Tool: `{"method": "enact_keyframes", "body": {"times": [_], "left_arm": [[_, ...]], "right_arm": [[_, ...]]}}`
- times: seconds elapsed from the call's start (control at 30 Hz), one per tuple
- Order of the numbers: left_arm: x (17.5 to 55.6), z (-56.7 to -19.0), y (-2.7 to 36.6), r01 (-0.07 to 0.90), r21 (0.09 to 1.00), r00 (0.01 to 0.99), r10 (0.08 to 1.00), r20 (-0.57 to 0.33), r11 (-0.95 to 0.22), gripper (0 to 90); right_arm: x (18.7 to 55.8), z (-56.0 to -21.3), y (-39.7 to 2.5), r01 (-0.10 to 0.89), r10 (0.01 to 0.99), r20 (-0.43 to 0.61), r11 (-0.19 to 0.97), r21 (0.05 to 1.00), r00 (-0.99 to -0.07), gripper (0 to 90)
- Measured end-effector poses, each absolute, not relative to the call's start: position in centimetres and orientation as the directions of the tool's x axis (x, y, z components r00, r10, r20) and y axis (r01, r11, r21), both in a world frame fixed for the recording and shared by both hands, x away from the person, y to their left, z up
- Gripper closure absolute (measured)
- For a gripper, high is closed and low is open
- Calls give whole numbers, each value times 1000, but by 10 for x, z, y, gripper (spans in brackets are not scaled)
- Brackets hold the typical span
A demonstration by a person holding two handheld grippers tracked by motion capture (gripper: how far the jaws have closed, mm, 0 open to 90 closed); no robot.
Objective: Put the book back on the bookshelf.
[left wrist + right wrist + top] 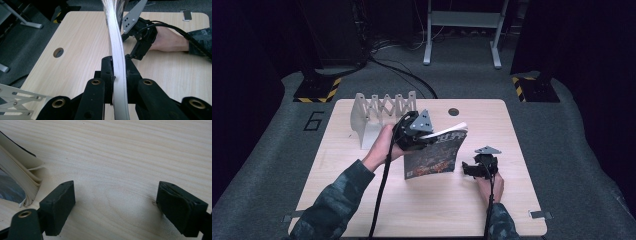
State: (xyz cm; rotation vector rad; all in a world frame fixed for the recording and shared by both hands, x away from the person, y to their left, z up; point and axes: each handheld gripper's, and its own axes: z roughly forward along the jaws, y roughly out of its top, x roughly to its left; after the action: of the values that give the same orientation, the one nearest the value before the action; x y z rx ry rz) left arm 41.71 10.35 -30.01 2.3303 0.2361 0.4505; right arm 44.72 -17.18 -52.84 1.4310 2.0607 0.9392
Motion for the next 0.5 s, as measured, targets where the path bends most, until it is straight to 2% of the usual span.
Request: {"method": "enact_keyframes", "body": {"times": [0.5], "left_arm": [[413,-284,101,39,672,916,294,272,-740,822]], "right_arm": [[447,-528,-171,624,935,11,227,748,-354,151]]}}
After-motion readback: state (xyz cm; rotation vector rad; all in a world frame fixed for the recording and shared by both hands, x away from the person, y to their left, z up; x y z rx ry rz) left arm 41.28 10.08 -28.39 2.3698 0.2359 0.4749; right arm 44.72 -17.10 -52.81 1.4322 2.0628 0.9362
